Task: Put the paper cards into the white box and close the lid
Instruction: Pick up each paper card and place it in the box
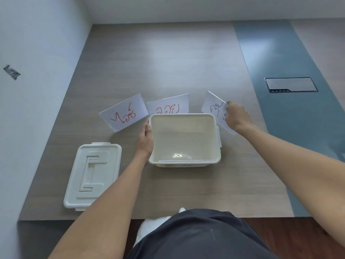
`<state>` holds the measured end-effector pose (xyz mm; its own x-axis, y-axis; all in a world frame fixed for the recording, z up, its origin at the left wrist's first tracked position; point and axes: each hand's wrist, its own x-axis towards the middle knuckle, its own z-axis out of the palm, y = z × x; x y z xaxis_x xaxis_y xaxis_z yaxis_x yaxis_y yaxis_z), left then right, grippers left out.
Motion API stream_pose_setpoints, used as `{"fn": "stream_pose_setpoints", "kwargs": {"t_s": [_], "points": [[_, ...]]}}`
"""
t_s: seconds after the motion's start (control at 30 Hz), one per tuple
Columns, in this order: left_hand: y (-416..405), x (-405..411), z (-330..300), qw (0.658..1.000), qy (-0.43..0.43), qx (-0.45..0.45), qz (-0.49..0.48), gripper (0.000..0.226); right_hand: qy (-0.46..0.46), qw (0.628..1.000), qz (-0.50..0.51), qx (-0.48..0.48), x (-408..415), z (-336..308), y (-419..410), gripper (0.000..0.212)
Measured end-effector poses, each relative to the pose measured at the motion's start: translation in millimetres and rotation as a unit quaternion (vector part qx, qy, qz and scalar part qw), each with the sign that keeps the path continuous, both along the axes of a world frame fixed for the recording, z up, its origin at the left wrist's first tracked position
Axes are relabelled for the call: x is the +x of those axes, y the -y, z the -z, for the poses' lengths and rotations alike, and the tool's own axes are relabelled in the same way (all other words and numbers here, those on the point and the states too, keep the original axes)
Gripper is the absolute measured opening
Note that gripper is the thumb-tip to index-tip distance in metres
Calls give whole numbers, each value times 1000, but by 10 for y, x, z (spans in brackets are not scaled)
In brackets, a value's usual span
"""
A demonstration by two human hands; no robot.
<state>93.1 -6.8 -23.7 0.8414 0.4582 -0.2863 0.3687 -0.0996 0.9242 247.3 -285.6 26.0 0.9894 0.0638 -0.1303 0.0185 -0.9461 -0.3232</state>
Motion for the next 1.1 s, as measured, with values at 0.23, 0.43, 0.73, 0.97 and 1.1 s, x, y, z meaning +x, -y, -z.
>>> {"fn": "stream_pose_setpoints", "kwargs": {"t_s": [0.23,0.43,0.73,0.97,1.1], "points": [[7,30,-24,1000,9,7,0,51,181,977,-117,8,4,-484,-333,28],[26,37,-88,1000,7,-17,5,50,287,922,-255,40,-343,-602,-492,20],[21,60,-81,1000,11,-25,5,47,211,912,-352,12,-873,-260,-620,25],[18,85,-60,1000,-3,3,5,50,9,918,-396,-27,-1227,188,-642,32],[29,88,-70,1000,0,17,0,50,-50,926,-370,58,-1101,211,-705,30]]}}
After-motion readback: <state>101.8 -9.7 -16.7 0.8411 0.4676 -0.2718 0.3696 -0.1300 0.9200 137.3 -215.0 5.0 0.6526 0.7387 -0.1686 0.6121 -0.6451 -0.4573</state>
